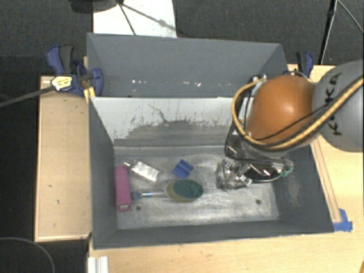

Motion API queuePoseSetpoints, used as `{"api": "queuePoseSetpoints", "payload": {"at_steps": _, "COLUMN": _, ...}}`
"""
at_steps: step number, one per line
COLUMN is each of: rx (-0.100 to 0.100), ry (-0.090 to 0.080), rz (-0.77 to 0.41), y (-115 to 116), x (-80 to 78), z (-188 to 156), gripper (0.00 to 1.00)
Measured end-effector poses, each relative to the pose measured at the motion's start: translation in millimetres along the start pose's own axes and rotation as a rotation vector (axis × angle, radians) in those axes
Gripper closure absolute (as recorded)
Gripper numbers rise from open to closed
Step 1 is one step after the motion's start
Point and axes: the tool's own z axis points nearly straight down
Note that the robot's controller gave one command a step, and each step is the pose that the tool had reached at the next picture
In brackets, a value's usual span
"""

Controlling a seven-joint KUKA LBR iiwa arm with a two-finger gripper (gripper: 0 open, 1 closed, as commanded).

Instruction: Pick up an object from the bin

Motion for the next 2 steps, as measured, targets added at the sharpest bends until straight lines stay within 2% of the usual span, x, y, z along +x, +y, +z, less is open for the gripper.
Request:
{"api": "queuePoseSetpoints", "payload": {"at_steps": 1, "rx": 0.003, "ry": 0.000, "rz": 0.002, "y": -2.8, "x": 1.2, "z": -0.2, "gripper": 0.00}}
{"api": "queuePoseSetpoints", "payload": {"at_steps": 2, "rx": -0.002, "ry": 0.002, "rz": 0.018, "y": 48.0, "x": -72.7, "z": 71.7, "gripper": 0.00}}
